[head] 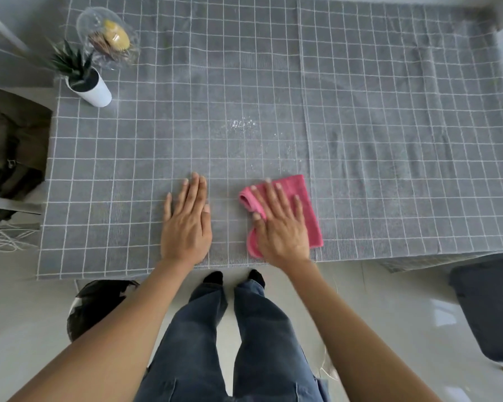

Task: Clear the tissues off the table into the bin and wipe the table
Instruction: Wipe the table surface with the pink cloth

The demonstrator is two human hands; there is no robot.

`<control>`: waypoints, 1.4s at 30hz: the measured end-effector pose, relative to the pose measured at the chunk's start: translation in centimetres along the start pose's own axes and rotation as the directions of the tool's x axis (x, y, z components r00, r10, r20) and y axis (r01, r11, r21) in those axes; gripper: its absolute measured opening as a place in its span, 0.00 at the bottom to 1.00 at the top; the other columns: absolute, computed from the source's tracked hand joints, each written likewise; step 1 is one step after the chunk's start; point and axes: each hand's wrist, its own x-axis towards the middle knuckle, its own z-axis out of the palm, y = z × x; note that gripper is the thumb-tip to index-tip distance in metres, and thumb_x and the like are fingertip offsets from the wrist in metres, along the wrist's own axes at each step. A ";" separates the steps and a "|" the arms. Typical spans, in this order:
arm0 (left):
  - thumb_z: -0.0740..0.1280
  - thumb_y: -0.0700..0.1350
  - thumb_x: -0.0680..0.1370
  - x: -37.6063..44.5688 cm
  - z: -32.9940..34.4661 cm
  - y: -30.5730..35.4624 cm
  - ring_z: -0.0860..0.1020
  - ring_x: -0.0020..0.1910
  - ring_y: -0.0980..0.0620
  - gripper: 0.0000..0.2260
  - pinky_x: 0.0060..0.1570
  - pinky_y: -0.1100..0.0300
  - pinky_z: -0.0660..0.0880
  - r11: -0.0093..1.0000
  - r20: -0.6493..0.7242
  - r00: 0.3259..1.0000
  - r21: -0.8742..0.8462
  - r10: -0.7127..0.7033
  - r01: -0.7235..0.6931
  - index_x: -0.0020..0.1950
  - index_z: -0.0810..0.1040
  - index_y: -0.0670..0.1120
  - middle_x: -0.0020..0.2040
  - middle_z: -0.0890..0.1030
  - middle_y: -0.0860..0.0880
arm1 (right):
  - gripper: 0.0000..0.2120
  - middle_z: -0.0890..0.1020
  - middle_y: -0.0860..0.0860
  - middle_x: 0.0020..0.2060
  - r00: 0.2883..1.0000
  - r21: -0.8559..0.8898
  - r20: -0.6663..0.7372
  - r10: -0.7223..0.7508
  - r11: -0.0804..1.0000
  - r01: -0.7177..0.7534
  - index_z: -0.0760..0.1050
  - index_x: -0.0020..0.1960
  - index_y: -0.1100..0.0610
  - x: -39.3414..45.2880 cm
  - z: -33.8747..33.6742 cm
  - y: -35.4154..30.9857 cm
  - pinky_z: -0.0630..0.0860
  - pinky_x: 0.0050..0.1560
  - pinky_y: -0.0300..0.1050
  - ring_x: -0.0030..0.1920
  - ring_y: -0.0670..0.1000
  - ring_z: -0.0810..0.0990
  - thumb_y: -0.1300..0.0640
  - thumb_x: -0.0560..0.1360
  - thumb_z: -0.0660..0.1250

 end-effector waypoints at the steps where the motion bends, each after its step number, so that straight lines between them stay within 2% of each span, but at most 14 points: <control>1: 0.40 0.50 0.82 0.0 0.0 0.0 0.43 0.78 0.54 0.25 0.77 0.48 0.43 1.000 0.000 1.000 -0.002 -0.002 0.002 0.79 0.45 0.49 0.79 0.46 0.52 | 0.25 0.40 0.46 0.77 0.998 -0.014 -0.010 0.066 0.998 -0.066 0.34 0.77 0.44 0.0 -0.4 1.9 0.35 0.75 0.54 0.76 0.48 0.35 0.42 0.81 0.33; 4: 0.40 0.50 0.82 -0.1 0.1 -0.1 0.43 0.78 0.54 0.24 0.77 0.48 0.43 1.000 -0.001 1.000 -0.001 0.000 0.000 0.79 0.44 0.49 0.79 0.45 0.52 | 0.27 0.39 0.46 0.77 0.953 0.008 -0.020 0.303 0.953 -0.303 0.35 0.77 0.46 0.0 -1.9 6.7 0.35 0.75 0.53 0.76 0.47 0.35 0.41 0.80 0.29; 10: 0.40 0.50 0.82 -0.1 0.2 -0.1 0.44 0.78 0.54 0.25 0.77 0.48 0.43 1.000 -0.014 1.000 0.020 -0.003 0.004 0.79 0.45 0.48 0.79 0.46 0.52 | 0.24 0.38 0.46 0.77 0.909 0.084 -0.037 0.415 0.908 -0.411 0.32 0.74 0.43 0.3 -2.2 6.0 0.36 0.75 0.56 0.76 0.47 0.35 0.42 0.80 0.33; 12: 0.40 0.50 0.82 -0.1 0.2 -0.1 0.44 0.78 0.54 0.25 0.77 0.48 0.43 1.000 -0.017 1.000 0.021 -0.001 0.001 0.79 0.45 0.48 0.79 0.46 0.52 | 0.25 0.36 0.47 0.76 0.928 0.057 -0.008 0.373 0.927 -0.372 0.31 0.74 0.43 0.4 -1.4 3.3 0.36 0.75 0.58 0.75 0.49 0.32 0.41 0.80 0.31; 14: 0.40 0.50 0.82 0.0 0.1 -0.1 0.45 0.78 0.54 0.25 0.77 0.48 0.44 1.000 -0.024 1.000 0.007 0.007 -0.006 0.79 0.46 0.48 0.79 0.48 0.51 | 0.25 0.37 0.48 0.77 0.970 0.067 0.014 0.242 0.968 -0.242 0.34 0.76 0.42 -0.1 -0.1 -1.0 0.34 0.74 0.57 0.75 0.49 0.31 0.41 0.80 0.31; 17: 0.42 0.50 0.81 -0.1 0.1 -0.3 0.47 0.78 0.52 0.26 0.77 0.46 0.46 0.999 -0.026 0.999 0.010 0.033 -0.032 0.79 0.48 0.46 0.79 0.50 0.50 | 0.25 0.43 0.48 0.78 0.998 0.084 0.009 0.066 0.994 -0.067 0.40 0.78 0.44 -1.7 1.7 -6.0 0.34 0.75 0.56 0.77 0.49 0.36 0.45 0.82 0.37; 21: 0.42 0.49 0.82 -0.2 0.3 -0.3 0.47 0.78 0.53 0.25 0.77 0.46 0.46 0.999 -0.028 0.999 0.022 0.037 -0.037 0.79 0.47 0.47 0.79 0.49 0.50 | 0.25 0.46 0.48 0.78 1.000 0.048 -0.024 -0.004 0.999 0.005 0.43 0.78 0.45 -2.5 1.4 -3.4 0.40 0.76 0.56 0.77 0.48 0.41 0.46 0.82 0.39; 25: 0.41 0.49 0.83 -0.1 0.4 -0.4 0.44 0.78 0.54 0.24 0.77 0.46 0.45 1.000 -0.023 0.999 0.009 0.028 -0.028 0.79 0.45 0.48 0.79 0.47 0.51 | 0.24 0.40 0.47 0.77 0.984 0.016 -0.055 0.170 0.986 -0.169 0.31 0.76 0.43 -3.3 0.0 3.4 0.41 0.76 0.57 0.77 0.48 0.37 0.44 0.82 0.35; 27: 0.41 0.50 0.82 -0.1 0.4 -0.5 0.44 0.78 0.54 0.24 0.77 0.47 0.44 0.999 -0.023 0.999 0.009 0.032 -0.032 0.79 0.45 0.48 0.79 0.46 0.51 | 0.24 0.40 0.46 0.77 0.961 0.042 -0.063 0.268 0.963 -0.266 0.29 0.74 0.42 -3.8 -0.9 5.8 0.40 0.76 0.57 0.77 0.47 0.37 0.43 0.81 0.34; 31: 0.40 0.50 0.82 -0.1 0.5 -0.5 0.43 0.78 0.54 0.24 0.77 0.48 0.43 1.000 -0.038 0.999 0.011 0.025 -0.025 0.79 0.45 0.48 0.79 0.46 0.52 | 0.24 0.40 0.45 0.76 0.927 0.118 -0.073 0.369 0.926 -0.359 0.24 0.71 0.38 -4.0 -1.6 6.1 0.38 0.76 0.56 0.76 0.46 0.37 0.43 0.80 0.34; 33: 0.40 0.50 0.82 -0.1 0.6 -0.5 0.43 0.78 0.55 0.24 0.77 0.48 0.43 1.000 -0.042 0.999 0.012 0.023 -0.022 0.79 0.45 0.48 0.79 0.45 0.52 | 0.24 0.37 0.47 0.76 0.913 0.086 -0.044 0.405 0.912 -0.401 0.26 0.72 0.40 -3.5 -1.2 4.9 0.37 0.75 0.58 0.76 0.48 0.34 0.43 0.80 0.33; 35: 0.41 0.50 0.82 -0.1 0.8 -0.5 0.43 0.78 0.55 0.24 0.77 0.48 0.42 1.000 -0.041 0.999 0.016 0.021 -0.020 0.79 0.45 0.48 0.79 0.45 0.52 | 0.24 0.36 0.49 0.76 0.935 0.030 -0.021 0.353 0.935 -0.353 0.30 0.75 0.42 -2.6 -0.5 2.4 0.37 0.75 0.59 0.75 0.51 0.32 0.43 0.81 0.33; 39: 0.42 0.49 0.82 0.0 0.8 -0.7 0.44 0.78 0.54 0.25 0.77 0.47 0.43 0.999 -0.042 0.999 0.021 0.030 -0.029 0.79 0.45 0.48 0.79 0.46 0.52 | 0.24 0.41 0.48 0.78 0.998 0.066 -0.008 0.068 0.996 -0.068 0.37 0.77 0.43 -1.3 1.4 -4.7 0.35 0.75 0.58 0.76 0.49 0.35 0.45 0.82 0.38; 42: 0.43 0.49 0.82 0.0 0.7 -0.7 0.45 0.78 0.54 0.25 0.77 0.48 0.44 0.999 -0.049 0.998 0.021 0.042 -0.041 0.79 0.46 0.48 0.79 0.47 0.51 | 0.24 0.45 0.47 0.78 1.000 0.079 -0.013 -0.014 0.997 0.015 0.41 0.78 0.44 -1.1 1.6 -4.8 0.36 0.75 0.55 0.77 0.47 0.39 0.45 0.82 0.39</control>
